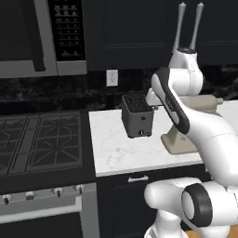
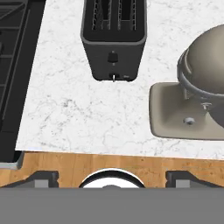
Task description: Navigate to the shelves.
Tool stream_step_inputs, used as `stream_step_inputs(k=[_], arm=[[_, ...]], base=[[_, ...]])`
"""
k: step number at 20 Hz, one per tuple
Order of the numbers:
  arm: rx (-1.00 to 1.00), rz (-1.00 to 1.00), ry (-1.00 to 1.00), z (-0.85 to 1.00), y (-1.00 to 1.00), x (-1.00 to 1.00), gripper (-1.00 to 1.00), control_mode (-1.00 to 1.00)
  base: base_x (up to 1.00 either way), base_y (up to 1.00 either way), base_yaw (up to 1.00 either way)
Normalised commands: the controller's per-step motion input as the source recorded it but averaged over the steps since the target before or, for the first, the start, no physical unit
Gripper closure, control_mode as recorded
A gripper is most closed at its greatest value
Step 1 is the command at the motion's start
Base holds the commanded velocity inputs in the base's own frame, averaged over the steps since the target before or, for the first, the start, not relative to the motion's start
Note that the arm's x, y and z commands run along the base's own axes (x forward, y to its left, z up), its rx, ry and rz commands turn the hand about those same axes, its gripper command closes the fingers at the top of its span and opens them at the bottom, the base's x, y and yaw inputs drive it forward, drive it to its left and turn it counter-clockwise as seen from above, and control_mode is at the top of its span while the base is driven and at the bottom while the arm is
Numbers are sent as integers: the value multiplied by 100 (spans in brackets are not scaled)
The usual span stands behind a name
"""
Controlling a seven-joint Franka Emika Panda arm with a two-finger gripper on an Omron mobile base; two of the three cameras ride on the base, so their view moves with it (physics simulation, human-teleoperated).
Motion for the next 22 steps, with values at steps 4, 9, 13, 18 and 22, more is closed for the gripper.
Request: stream_step_inputs(k=[4,9,13,18,22], arm=[[0,0,0,0,0,0,-100,100],[0,0,0,0,0,0,-100,100],[0,0,0,0,0,0,-100,100],[0,0,0,0,0,0,-100,100],[0,0,0,0,0,0,-100,100]], base=[[-65,0,42],[-69,0,51],[-47,0,59],[-46,-3,71],[-28,-8,72]])
